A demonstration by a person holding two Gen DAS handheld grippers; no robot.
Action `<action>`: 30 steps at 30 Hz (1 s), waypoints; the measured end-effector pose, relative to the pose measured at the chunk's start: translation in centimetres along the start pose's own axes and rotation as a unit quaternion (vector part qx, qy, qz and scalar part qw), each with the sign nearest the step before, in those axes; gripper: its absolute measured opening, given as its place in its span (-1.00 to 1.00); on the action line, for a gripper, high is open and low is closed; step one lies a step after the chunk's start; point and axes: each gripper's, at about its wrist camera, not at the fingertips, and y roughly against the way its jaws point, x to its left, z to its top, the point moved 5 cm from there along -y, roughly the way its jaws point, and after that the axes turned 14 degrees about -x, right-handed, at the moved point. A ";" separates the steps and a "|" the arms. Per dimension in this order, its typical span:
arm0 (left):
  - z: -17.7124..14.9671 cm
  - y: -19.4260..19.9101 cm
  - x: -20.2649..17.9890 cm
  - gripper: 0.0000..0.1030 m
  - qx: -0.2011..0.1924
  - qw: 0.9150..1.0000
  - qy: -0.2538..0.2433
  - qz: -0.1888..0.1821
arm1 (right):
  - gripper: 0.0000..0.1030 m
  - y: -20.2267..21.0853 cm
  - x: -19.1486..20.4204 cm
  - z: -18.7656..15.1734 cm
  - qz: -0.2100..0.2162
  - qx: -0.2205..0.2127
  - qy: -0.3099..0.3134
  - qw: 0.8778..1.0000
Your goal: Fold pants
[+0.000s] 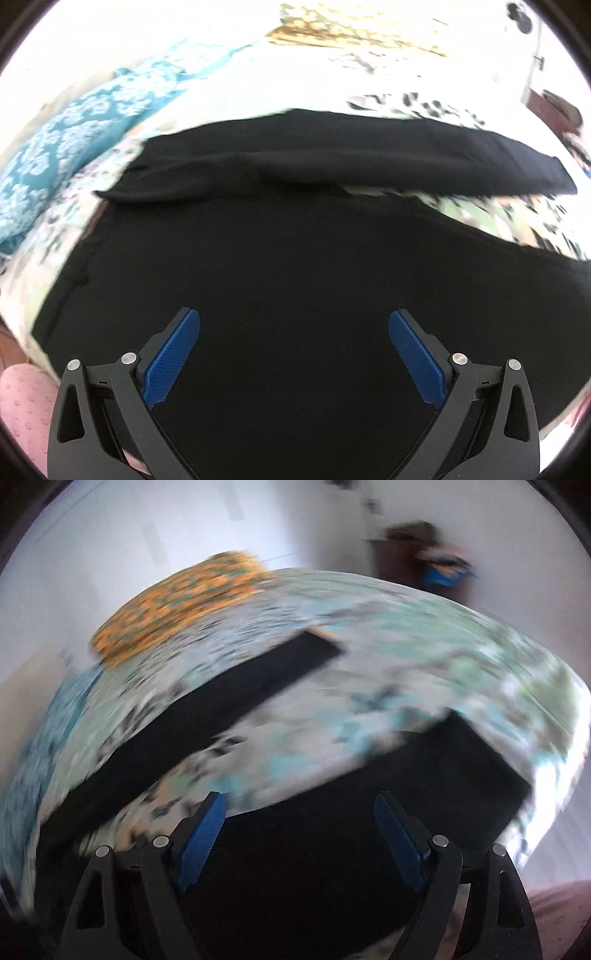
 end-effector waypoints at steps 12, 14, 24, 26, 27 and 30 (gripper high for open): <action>-2.2 -2.7 5.0 0.99 0.044 0.996 0.059 0.043 | 0.61 2.2 15.9 -10.6 0.166 0.088 0.216 0.958; -2.4 -2.8 4.6 0.99 0.040 0.996 0.054 0.050 | 0.61 2.1 16.3 -11.3 0.165 0.099 0.234 0.953; -2.7 -2.3 4.9 0.99 0.038 0.996 0.051 0.055 | 0.69 0.5 14.2 -13.3 0.137 0.167 0.215 0.952; -2.7 -2.4 4.8 0.99 0.039 0.996 0.051 0.056 | 0.81 0.5 14.4 -13.7 0.141 0.172 0.218 0.950; -2.7 -2.4 4.8 0.99 0.039 0.996 0.051 0.057 | 0.90 0.5 14.6 -13.9 0.141 0.175 0.224 0.948; -2.7 -2.4 4.8 0.99 0.038 0.996 0.051 0.059 | 1.00 0.5 15.2 -15.0 0.133 0.172 0.265 0.940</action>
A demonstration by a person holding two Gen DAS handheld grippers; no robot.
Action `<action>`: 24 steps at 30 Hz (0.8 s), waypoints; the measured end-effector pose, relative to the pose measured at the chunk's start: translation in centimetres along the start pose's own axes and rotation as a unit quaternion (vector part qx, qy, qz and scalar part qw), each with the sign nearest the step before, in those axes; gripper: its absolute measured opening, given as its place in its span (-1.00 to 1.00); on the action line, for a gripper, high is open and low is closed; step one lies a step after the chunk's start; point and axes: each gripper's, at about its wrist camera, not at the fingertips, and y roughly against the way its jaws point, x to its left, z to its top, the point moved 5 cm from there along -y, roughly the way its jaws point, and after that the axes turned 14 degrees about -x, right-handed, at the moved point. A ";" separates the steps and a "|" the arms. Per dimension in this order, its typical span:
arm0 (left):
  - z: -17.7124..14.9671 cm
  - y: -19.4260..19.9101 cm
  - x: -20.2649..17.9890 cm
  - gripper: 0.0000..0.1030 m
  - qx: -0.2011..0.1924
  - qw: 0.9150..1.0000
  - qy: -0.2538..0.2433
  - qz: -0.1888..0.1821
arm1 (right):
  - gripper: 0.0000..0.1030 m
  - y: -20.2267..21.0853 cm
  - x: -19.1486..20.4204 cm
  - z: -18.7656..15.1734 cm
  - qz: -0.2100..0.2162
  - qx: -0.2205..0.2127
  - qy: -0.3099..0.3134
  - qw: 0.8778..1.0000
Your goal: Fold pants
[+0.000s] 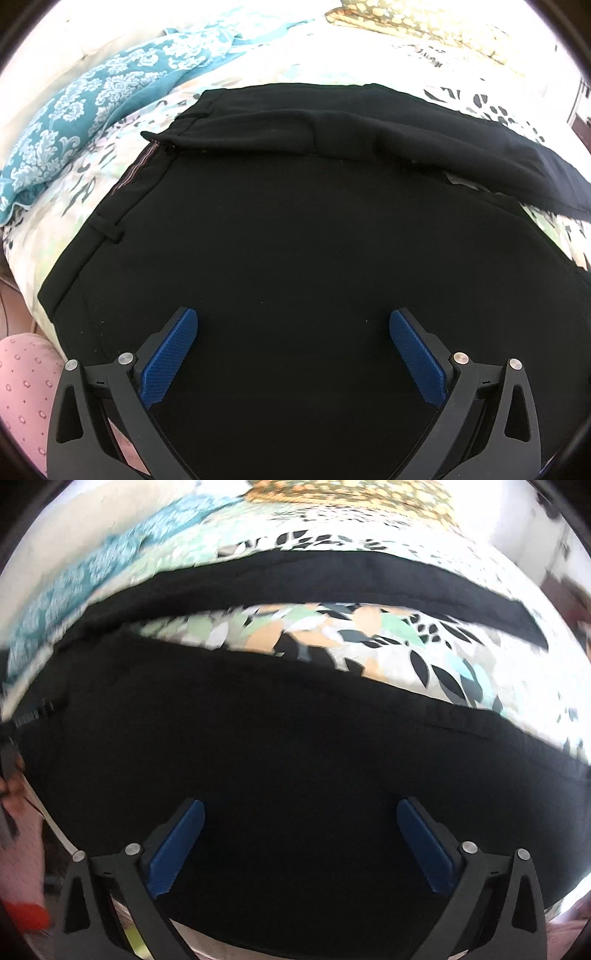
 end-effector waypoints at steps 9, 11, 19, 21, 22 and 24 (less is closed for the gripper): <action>5.6 1.7 -0.4 0.99 -0.034 0.999 0.001 -0.017 | 1.00 -0.1 -0.3 -0.2 0.006 -0.016 -0.007 1.000; 9.1 1.3 -0.4 0.99 -0.059 0.998 -0.011 -0.016 | 1.00 -0.1 -0.3 -0.2 0.006 -0.018 -0.006 1.000; 12.3 -9.1 6.1 0.99 0.030 0.997 0.059 0.050 | 1.00 -0.2 -0.4 -0.2 0.012 -0.022 -0.003 1.000; 10.3 -10.7 8.3 0.99 0.050 0.991 0.120 0.020 | 1.00 -0.2 -0.4 -0.2 0.012 -0.023 -0.004 1.000; 9.9 -10.6 8.9 0.99 0.042 0.989 0.143 0.001 | 1.00 -0.2 -0.4 -0.2 0.012 -0.023 -0.004 1.000; 9.9 -9.8 9.2 0.99 0.039 0.989 0.139 -0.003 | 1.00 -0.2 -0.4 -0.3 0.012 -0.024 -0.004 1.000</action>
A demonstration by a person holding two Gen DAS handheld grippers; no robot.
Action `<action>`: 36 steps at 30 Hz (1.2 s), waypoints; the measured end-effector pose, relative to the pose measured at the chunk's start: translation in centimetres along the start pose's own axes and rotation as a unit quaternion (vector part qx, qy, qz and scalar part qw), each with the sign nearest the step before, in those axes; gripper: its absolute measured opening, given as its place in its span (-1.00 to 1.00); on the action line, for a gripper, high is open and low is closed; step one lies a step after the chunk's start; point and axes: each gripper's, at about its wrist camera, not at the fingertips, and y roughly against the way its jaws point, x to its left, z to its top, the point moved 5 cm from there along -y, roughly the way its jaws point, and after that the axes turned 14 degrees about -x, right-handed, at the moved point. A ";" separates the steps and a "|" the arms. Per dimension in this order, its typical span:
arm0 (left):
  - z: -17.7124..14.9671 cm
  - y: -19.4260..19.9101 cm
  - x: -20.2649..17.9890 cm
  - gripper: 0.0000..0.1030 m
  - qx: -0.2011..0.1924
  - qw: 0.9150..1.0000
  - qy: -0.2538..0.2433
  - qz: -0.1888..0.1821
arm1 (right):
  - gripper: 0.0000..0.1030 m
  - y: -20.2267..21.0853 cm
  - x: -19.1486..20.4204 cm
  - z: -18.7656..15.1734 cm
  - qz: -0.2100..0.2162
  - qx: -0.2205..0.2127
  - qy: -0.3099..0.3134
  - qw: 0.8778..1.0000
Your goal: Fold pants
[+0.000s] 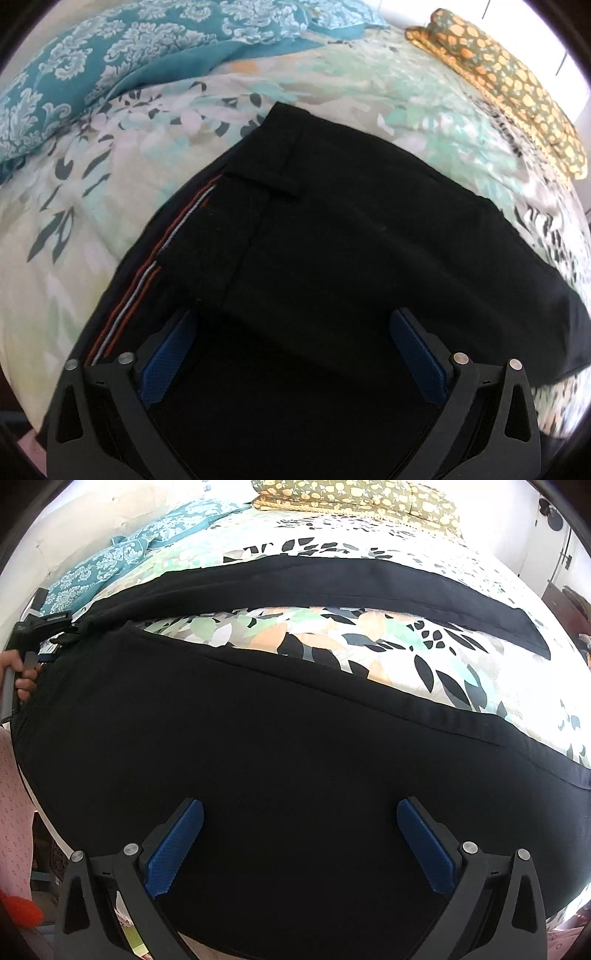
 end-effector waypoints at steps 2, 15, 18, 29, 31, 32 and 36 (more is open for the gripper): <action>0.0 1.5 -0.3 0.98 -0.005 1.000 -0.011 0.010 | 1.00 -0.1 0.0 0.0 0.000 -0.001 0.001 1.000; -7.3 5.5 -12.5 0.99 -0.049 0.977 -0.204 -0.040 | 0.99 2.8 -3.9 3.5 -0.011 -0.040 -0.039 0.998; -8.4 4.5 -11.6 0.99 -0.061 0.980 -0.180 -0.060 | 0.99 3.4 -10.2 6.3 -0.002 -0.071 -0.115 0.991; -9.1 4.7 -11.7 0.99 -0.088 0.979 -0.176 -0.060 | 0.99 -1.8 -37.7 17.2 -0.054 -0.092 -0.357 0.928; -9.0 4.4 -11.6 0.99 -0.091 0.978 -0.177 -0.059 | 0.99 -3.8 -41.6 17.3 -0.044 -0.105 -0.472 0.874; -9.0 4.4 -11.7 0.99 -0.092 0.978 -0.176 -0.059 | 0.99 -5.0 -42.4 17.5 -0.043 -0.097 -0.492 0.864; -9.0 4.2 -11.7 0.99 -0.095 0.978 -0.175 -0.060 | 0.99 -10.0 -43.7 20.7 -0.079 -0.049 -0.433 0.897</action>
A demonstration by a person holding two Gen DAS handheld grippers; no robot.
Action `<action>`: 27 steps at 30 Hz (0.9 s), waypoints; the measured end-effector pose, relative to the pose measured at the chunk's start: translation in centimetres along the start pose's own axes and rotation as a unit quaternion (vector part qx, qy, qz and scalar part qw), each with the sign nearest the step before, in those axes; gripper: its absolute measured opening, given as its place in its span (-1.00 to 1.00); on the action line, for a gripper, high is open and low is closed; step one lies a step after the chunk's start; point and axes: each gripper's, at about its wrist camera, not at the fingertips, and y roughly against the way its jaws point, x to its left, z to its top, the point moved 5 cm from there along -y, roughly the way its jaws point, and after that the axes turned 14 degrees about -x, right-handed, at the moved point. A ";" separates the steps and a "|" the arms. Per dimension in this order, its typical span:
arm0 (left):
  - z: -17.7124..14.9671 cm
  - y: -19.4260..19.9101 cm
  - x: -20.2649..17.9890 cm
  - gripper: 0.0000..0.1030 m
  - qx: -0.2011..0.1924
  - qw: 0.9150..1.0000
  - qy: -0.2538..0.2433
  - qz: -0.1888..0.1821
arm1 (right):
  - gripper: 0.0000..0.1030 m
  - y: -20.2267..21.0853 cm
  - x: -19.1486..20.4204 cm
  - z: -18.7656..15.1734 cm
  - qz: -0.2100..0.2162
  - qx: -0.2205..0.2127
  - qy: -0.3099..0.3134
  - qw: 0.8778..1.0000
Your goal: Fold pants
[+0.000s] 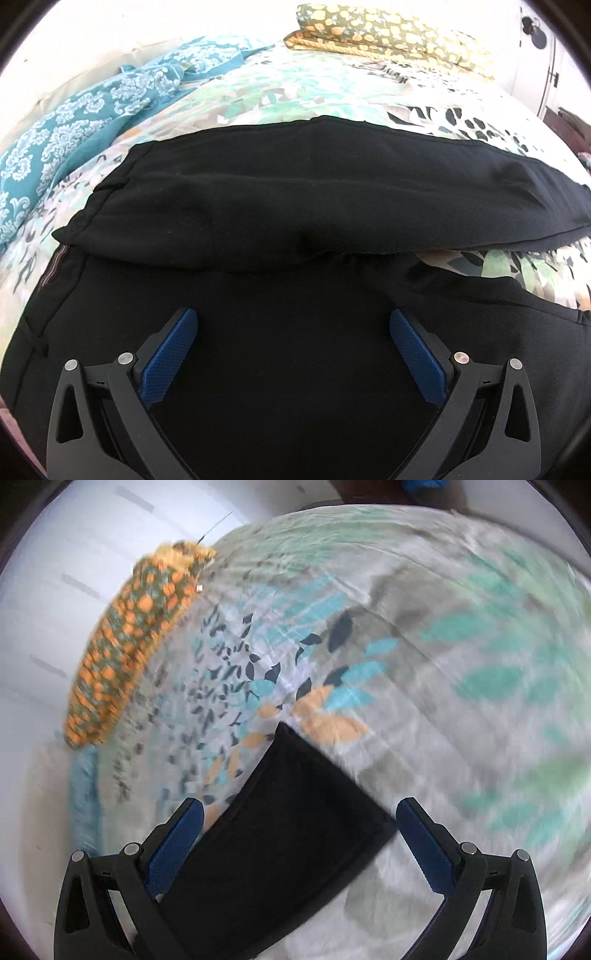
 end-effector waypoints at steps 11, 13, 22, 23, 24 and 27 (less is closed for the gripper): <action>-0.1 -0.2 -0.2 0.99 -0.006 1.000 -0.004 0.005 | 0.54 -8.4 3.7 -0.1 -0.022 0.046 0.185 0.981; -0.1 -0.2 -0.2 0.99 -0.007 1.000 -0.004 0.005 | -0.25 -7.6 3.1 -0.2 -0.005 0.031 0.172 0.985; 0.0 -0.3 -0.2 0.99 -0.008 1.000 -0.003 0.005 | -0.88 10.6 7.2 -7.6 0.147 -0.036 0.305 0.940; 0.1 -0.3 -0.2 0.99 -0.008 1.000 -0.004 0.005 | -0.88 12.7 7.7 -9.4 0.164 -0.033 0.316 0.934; 0.1 -0.3 -0.2 0.99 -0.008 1.000 -0.005 0.006 | -0.88 15.7 8.1 -12.2 0.186 -0.025 0.328 0.926; 0.2 -0.3 -0.3 0.99 -0.006 1.000 -0.005 0.007 | -0.88 21.5 6.7 -20.0 0.218 0.023 0.328 0.919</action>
